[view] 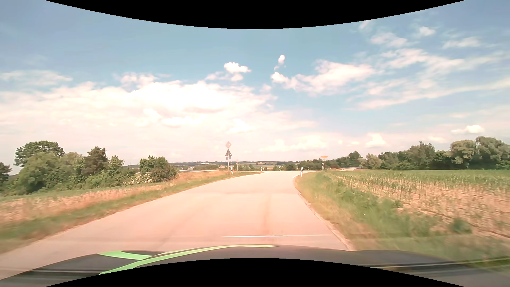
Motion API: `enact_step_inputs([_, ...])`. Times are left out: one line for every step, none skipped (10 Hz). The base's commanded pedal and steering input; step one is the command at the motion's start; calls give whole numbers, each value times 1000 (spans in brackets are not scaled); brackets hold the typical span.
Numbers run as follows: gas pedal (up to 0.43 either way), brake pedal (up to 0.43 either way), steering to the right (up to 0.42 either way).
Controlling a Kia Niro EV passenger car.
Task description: Follow the waypoints while adhering to traffic rules and regulations
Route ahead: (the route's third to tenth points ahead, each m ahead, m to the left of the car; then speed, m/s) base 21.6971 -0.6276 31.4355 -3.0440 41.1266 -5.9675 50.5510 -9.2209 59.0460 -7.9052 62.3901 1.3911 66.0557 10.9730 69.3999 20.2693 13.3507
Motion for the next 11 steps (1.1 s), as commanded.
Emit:
enact_step_inputs([0, 79, 42])
enact_step_inputs([0, 91, 42])
enact_step_inputs([0, 91, 41])
enact_step_inputs([0, 91, 39])
enact_step_inputs([0, 98, 36])
enact_step_inputs([0, 98, 33])
enact_step_inputs([0, 98, 31])
enact_step_inputs([0, 104, 31])
enact_step_inputs([0, 122, 31])
enact_step_inputs([0, 122, 31])
enact_step_inputs([0, 122, 32])
